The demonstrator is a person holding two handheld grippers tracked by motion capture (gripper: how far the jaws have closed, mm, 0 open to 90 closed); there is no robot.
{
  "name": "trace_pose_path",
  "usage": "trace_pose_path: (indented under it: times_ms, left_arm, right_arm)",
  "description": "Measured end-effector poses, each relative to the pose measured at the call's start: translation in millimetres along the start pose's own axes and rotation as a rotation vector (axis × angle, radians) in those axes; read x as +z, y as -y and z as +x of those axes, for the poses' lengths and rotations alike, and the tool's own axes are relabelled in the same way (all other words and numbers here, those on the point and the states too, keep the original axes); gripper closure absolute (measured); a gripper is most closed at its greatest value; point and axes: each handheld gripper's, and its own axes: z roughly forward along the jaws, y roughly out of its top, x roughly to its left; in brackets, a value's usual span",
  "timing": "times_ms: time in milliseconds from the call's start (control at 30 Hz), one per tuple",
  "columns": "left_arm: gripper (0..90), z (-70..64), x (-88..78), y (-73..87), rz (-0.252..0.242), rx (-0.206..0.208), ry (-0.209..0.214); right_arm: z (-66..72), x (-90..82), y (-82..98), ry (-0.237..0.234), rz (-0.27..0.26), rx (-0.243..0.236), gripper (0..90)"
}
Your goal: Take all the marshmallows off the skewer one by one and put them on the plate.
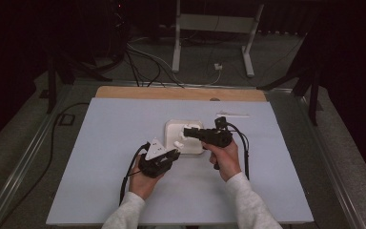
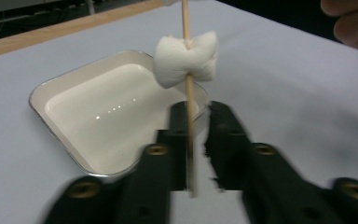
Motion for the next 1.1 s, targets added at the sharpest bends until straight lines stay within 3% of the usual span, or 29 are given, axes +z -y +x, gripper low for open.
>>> trace_pose_path:
  times_ms: [33,100,200,233,533,1100]
  left_arm:
    - [90.0,0.4,-0.2,-0.3,0.005,-0.003,-0.017]
    - [90.0,2.9,-1.7,-0.1,0.003,-0.018,-0.013]
    - [90.0,1.6,-3.1,-0.8,0.002,-0.003,-0.018]
    - [90.0,0.0,-2.1,-1.3,0.009,0.002,-0.021]
    - [90.0,4.4,-0.8,4.2,0.016,0.011,-0.028]
    - [90.0,6.5,-5.9,6.3,0.007,0.063,-0.042]
  right_arm:
    - [0.4,0.1,0.4,-0.007,0.000,0.001,76.4]
    - [0.7,0.9,0.7,-0.010,0.000,0.003,72.9]
    - [1.1,5.1,1.3,-0.012,0.019,0.003,69.3]
    - [2.7,9.0,2.7,-0.003,0.029,-0.014,74.3]
    - [5.3,8.7,3.4,0.051,0.022,-0.027,77.9]
    - [10.4,2.2,3.1,0.073,-0.045,-0.034,79.1]
